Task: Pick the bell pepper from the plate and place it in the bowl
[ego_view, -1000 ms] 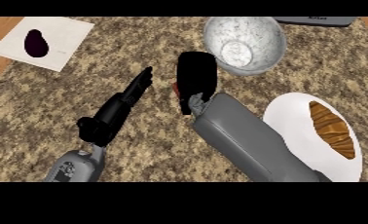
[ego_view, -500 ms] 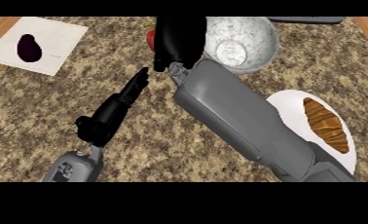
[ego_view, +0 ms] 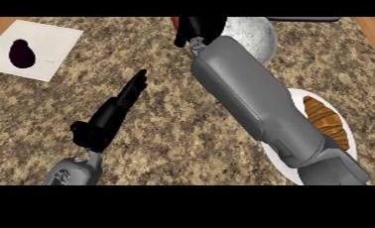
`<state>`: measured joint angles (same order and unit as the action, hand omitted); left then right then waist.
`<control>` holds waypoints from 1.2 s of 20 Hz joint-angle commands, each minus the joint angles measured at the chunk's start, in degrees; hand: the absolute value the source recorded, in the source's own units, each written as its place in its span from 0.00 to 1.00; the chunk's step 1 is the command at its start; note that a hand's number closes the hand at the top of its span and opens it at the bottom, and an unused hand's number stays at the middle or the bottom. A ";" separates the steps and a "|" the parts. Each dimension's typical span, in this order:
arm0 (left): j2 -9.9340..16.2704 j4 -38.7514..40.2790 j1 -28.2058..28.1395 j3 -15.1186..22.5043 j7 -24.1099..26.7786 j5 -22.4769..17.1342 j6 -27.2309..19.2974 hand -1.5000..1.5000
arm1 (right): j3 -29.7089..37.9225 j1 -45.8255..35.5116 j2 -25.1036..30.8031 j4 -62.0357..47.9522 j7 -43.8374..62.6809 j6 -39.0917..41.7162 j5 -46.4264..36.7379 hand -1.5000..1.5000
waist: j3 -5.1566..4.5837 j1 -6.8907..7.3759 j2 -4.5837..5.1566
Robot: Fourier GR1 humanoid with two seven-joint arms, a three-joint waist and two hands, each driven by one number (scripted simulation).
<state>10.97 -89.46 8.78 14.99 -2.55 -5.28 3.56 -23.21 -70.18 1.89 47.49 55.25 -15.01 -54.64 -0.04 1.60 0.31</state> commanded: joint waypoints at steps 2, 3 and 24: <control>0.77 -0.61 -0.83 -1.46 -0.25 -0.39 0.89 0.50 | -0.59 -0.15 1.71 -6.09 -0.46 -5.19 -6.98 1.00 | 0.01 -0.60 -0.10; -0.57 -1.05 -1.27 0.84 0.82 1.68 -0.18 0.50 | 2.04 -0.52 5.24 -10.24 -5.01 -7.45 -5.67 1.00 | 0.02 -0.03 0.23; -2.36 0.57 0.12 -0.30 -0.78 2.09 1.30 0.50 | 22.59 0.20 7.90 -25.45 -33.14 -9.10 12.02 0.00 | 0.07 0.22 0.37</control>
<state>9.93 -89.16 8.96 13.62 -2.54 -4.17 5.39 -2.87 -69.64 8.94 22.74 25.92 -20.32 -43.65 0.03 2.14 0.89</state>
